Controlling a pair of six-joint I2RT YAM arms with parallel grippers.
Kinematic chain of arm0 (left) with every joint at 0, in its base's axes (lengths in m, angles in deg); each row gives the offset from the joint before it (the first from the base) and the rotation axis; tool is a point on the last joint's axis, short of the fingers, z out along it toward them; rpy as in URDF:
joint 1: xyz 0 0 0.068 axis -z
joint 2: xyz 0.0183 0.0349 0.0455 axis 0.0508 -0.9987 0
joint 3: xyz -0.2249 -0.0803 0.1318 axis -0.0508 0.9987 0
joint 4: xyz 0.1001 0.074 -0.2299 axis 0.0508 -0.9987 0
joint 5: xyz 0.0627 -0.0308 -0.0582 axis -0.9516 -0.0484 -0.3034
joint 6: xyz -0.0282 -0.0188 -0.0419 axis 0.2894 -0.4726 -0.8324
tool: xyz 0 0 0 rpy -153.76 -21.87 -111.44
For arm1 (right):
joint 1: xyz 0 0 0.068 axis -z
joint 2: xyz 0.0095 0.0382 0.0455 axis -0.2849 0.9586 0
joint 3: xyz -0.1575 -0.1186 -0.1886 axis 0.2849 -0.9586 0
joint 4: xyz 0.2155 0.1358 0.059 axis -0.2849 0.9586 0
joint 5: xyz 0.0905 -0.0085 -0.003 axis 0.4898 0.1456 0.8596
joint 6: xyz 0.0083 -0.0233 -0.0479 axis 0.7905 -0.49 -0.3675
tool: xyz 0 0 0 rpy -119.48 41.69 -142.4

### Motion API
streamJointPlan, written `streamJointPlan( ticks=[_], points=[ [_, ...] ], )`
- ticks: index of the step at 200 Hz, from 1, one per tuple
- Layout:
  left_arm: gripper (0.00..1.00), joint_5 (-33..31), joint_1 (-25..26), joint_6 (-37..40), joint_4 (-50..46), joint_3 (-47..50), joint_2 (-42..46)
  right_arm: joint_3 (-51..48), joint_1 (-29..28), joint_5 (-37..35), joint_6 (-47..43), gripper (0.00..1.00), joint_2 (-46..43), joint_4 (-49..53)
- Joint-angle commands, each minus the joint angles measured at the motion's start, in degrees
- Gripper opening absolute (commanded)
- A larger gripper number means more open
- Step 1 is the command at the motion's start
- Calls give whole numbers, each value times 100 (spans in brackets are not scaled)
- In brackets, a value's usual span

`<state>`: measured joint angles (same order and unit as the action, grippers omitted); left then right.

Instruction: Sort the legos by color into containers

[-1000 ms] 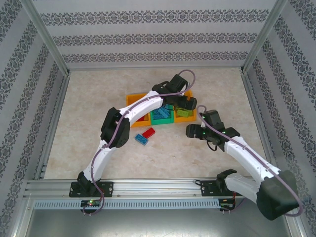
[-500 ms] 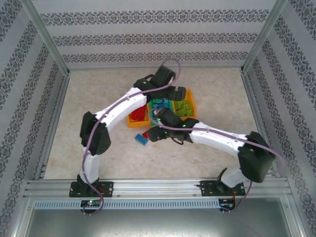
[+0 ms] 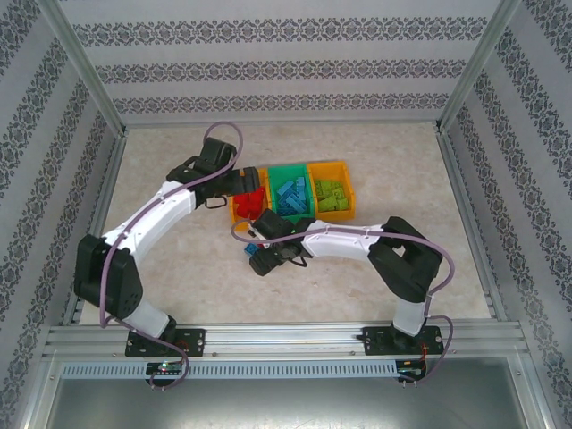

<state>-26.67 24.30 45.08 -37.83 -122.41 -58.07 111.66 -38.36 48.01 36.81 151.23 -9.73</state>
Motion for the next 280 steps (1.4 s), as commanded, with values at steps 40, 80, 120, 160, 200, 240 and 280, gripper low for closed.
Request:
streamJointPlan(
  ticks=[40,80,120,160,200,240,280],
  points=[
    [99,-179,-480,-167,135,754,799,570,-98,-6,-335,77,575,188],
    [99,-248,-647,-121,76,982,1059,764,-147,-233,-511,74,846,384],
    [99,-280,-701,-115,-18,1059,1159,882,-195,-250,-608,71,1006,471],
    [99,-553,-760,-130,-70,1205,1357,1017,-296,-334,-668,66,1142,557],
    [99,-611,-848,-71,-113,1289,1504,1010,-341,-368,-672,53,1187,568],
    [99,-624,-891,-41,-157,1357,1517,992,-383,-399,-700,43,1176,551],
    [99,-660,-906,-24,-159,1432,1561,961,-458,-359,-666,32,1149,524]
  ],
)
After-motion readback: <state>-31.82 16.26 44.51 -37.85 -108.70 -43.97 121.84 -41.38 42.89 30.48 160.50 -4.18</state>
